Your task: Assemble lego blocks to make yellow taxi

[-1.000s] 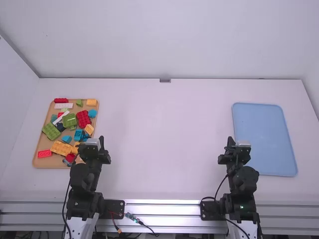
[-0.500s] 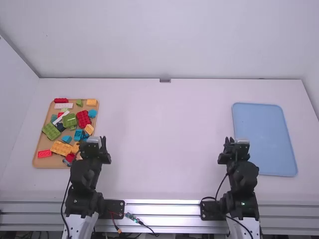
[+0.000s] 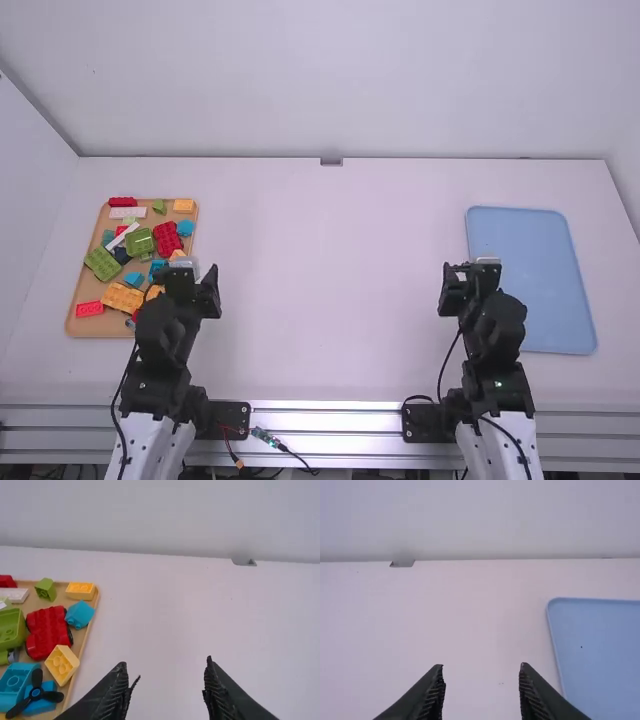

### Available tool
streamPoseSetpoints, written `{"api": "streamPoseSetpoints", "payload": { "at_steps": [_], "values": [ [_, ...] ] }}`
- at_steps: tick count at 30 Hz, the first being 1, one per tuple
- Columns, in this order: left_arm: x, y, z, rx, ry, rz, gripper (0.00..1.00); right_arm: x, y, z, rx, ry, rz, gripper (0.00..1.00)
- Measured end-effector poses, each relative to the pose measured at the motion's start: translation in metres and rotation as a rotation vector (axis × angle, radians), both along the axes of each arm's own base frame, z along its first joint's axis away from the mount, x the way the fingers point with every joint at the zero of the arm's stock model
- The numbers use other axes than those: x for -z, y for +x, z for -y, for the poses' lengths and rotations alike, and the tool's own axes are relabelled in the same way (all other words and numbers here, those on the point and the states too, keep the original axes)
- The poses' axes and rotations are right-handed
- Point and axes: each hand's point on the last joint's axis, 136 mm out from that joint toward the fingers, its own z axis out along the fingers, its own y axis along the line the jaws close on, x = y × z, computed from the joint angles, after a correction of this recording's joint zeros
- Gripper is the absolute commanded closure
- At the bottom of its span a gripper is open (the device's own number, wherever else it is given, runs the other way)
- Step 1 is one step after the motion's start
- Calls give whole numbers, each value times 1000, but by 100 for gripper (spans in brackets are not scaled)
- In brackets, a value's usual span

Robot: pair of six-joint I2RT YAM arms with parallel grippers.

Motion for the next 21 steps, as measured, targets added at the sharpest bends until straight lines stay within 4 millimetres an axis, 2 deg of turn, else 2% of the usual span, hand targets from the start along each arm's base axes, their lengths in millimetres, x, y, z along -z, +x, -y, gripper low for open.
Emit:
{"api": "streamPoseSetpoints", "payload": {
  "at_steps": [13, 19, 21],
  "values": [
    [-18, 29, -19, -183, -127, -288, 30, -13, 34, -11, -54, 17, -123, 30],
    [-20, 42, -42, -317, -195, -413, 21, -16, 52, -15, -74, 23, -169, 21],
    [-20, 46, -59, -399, -235, -449, 17, -16, 59, -17, -86, 26, -183, 17]
  ]
}}
